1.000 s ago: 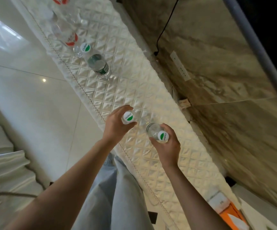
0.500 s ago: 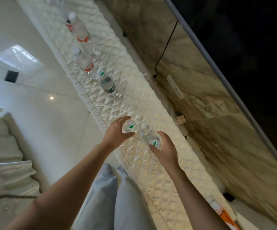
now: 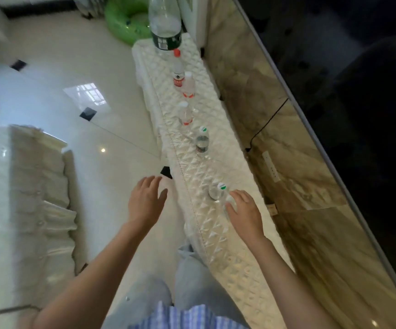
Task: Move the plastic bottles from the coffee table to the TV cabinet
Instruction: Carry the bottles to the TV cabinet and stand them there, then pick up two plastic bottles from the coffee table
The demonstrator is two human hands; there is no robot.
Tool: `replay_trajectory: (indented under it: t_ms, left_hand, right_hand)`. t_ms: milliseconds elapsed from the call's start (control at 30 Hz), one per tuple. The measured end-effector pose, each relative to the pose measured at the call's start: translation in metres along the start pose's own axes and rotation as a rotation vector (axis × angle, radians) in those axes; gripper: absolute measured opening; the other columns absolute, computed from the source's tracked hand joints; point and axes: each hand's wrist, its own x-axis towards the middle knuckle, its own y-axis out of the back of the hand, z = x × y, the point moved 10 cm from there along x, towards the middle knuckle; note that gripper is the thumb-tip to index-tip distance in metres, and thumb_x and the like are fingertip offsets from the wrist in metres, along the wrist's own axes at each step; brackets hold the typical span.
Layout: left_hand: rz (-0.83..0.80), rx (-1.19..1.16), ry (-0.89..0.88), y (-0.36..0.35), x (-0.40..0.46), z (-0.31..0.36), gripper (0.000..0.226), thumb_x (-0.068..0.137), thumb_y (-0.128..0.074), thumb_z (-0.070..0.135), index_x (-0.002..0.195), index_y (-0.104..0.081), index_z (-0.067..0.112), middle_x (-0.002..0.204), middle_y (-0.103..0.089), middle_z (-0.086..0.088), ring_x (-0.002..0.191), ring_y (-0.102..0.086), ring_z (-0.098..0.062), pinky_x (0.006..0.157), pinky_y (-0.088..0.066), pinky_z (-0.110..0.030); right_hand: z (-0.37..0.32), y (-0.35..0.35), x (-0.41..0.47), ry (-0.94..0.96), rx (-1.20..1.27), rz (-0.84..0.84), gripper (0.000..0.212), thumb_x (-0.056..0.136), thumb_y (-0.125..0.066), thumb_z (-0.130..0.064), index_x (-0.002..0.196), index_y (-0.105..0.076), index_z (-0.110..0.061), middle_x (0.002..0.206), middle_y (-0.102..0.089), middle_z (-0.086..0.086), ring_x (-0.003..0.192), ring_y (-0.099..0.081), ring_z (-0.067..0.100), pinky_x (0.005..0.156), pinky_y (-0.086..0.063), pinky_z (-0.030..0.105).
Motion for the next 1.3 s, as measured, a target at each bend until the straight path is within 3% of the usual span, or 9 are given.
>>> replay_trajectory:
  t_ms: [400, 500, 667, 800, 1033, 1200, 1300]
  left_hand:
    - [0.256, 0.093, 0.280, 0.081, -0.154, -0.188, 0.043, 0.079, -0.072, 0.021, 0.116, -0.061, 0.003, 0.119, -0.060, -0.023, 0.108, -0.055, -0.043, 0.087, -0.045, -0.051]
    - [0.291, 0.107, 0.400, 0.097, -0.207, -0.236, 0.043, 0.080, -0.071, 0.023, 0.117, -0.061, 0.004, 0.122, -0.058, -0.023, 0.110, -0.053, -0.042, 0.090, -0.043, -0.053]
    - [0.333, 0.098, 0.595, 0.117, -0.290, -0.303, 0.044, 0.085, -0.061, 0.030, 0.122, -0.059, 0.008, 0.128, -0.055, -0.019, 0.117, -0.050, -0.041, 0.096, -0.041, -0.055]
    - [0.361, 0.080, 0.736, 0.132, -0.337, -0.341, 0.047, 0.083, -0.066, 0.029, 0.125, -0.056, 0.010, 0.130, -0.053, -0.018, 0.120, -0.047, -0.039, 0.099, -0.038, -0.052]
    - [0.424, 0.063, 0.856, 0.147, -0.358, -0.376, 0.045, 0.086, -0.063, 0.030, 0.125, -0.056, 0.010, 0.131, -0.052, -0.018, 0.124, -0.045, -0.038, 0.102, -0.036, -0.051]
    - [0.444, 0.019, 0.929, 0.150, -0.335, -0.404, 0.045, 0.085, -0.065, 0.027, 0.124, -0.057, 0.009, 0.130, -0.054, -0.018, 0.123, -0.046, -0.039, 0.102, -0.036, -0.050]
    - [0.452, 0.026, 0.948, 0.159, -0.306, -0.425, 0.043, 0.086, -0.055, 0.032, 0.122, -0.059, 0.009, 0.128, -0.057, -0.017, 0.121, -0.049, -0.038, 0.099, -0.039, -0.048]
  right_hand:
    - [-0.182, -0.080, -0.039, 0.309, -0.159, -0.055, 0.037, 0.095, -0.052, -0.025, 0.127, -0.056, -0.008, 0.132, -0.056, 0.011, 0.128, -0.043, 0.027, 0.110, -0.028, 0.036]
    - [-0.242, -0.111, -0.065, 0.451, -0.174, -0.060, 0.032, 0.091, -0.057, -0.019, 0.120, -0.059, -0.005, 0.120, -0.061, 0.013, 0.117, -0.051, 0.031, 0.101, -0.037, 0.038]
    - [-0.322, -0.167, -0.105, 0.621, -0.196, -0.105, 0.037, 0.089, -0.061, -0.020, 0.124, -0.058, -0.006, 0.124, -0.060, 0.013, 0.122, -0.050, 0.033, 0.104, -0.037, 0.046]
    - [-0.375, -0.202, -0.129, 0.745, -0.214, -0.155, 0.038, 0.090, -0.059, -0.025, 0.124, -0.058, -0.008, 0.123, -0.060, 0.012, 0.121, -0.050, 0.033, 0.103, -0.039, 0.046]
    - [-0.445, -0.239, -0.136, 0.852, -0.237, -0.247, 0.042, 0.094, -0.054, -0.028, 0.133, -0.051, -0.011, 0.139, -0.049, 0.014, 0.136, -0.035, 0.032, 0.110, -0.028, 0.044]
    - [-0.490, -0.268, -0.106, 0.922, -0.267, -0.300, 0.043, 0.096, -0.051, -0.029, 0.135, -0.048, -0.012, 0.143, -0.045, 0.013, 0.138, -0.031, 0.030, 0.112, -0.025, 0.044]
    - [-0.519, -0.282, -0.076, 0.944, -0.264, -0.311, 0.044, 0.096, -0.049, -0.031, 0.136, -0.048, -0.012, 0.143, -0.045, 0.012, 0.139, -0.031, 0.029, 0.112, -0.024, 0.042]
